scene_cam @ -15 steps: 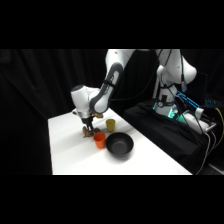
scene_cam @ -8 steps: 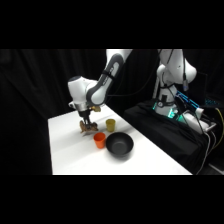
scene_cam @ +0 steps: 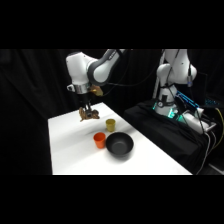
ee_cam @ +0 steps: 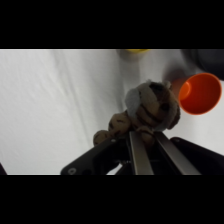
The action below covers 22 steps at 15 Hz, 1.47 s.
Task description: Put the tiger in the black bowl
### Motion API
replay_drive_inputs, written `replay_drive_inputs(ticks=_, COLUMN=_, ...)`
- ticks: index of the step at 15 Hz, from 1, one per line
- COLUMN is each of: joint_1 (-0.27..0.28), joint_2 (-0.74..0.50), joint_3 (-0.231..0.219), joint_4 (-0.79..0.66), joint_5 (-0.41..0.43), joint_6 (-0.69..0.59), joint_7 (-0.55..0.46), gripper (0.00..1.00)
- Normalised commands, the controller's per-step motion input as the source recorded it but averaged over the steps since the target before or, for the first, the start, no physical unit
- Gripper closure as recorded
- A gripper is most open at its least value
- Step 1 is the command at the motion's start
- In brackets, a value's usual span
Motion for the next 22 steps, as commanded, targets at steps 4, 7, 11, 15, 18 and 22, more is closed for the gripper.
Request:
replay_drive_inputs(ticks=4, joint_1=0.125, joint_2=-0.61, joint_3=0.027, joint_4=-0.63, joint_5=-0.191, joint_6=0.08, joint_7=0.17, gripper=0.93)
replay_drive_inputs(ticks=7, joint_1=0.131, joint_2=-0.53, joint_3=0.084, joint_4=-0.55, joint_5=-0.209, joint_6=0.12, joint_7=0.23, gripper=0.93)
replay_drive_inputs(ticks=11, joint_1=0.140, joint_2=-0.38, joint_3=0.137, joint_4=-0.40, joint_5=-0.174, joint_6=0.13, joint_7=0.25, gripper=0.93)
replay_drive_inputs(ticks=15, joint_1=0.121, joint_2=-0.26, joint_3=0.135, joint_4=-0.26, joint_5=-0.144, joint_6=0.13, joint_7=0.22, gripper=0.93)
replay_drive_inputs(ticks=18, joint_1=0.072, joint_2=-0.10, joint_3=0.089, joint_4=-0.15, joint_5=-0.112, joint_6=0.19, joint_7=0.13, gripper=0.93)
replay_drive_inputs(ticks=22, joint_1=0.027, joint_2=0.07, joint_3=0.037, joint_4=-0.08, joint_5=-0.103, joint_6=0.35, joint_7=0.05, gripper=0.93)
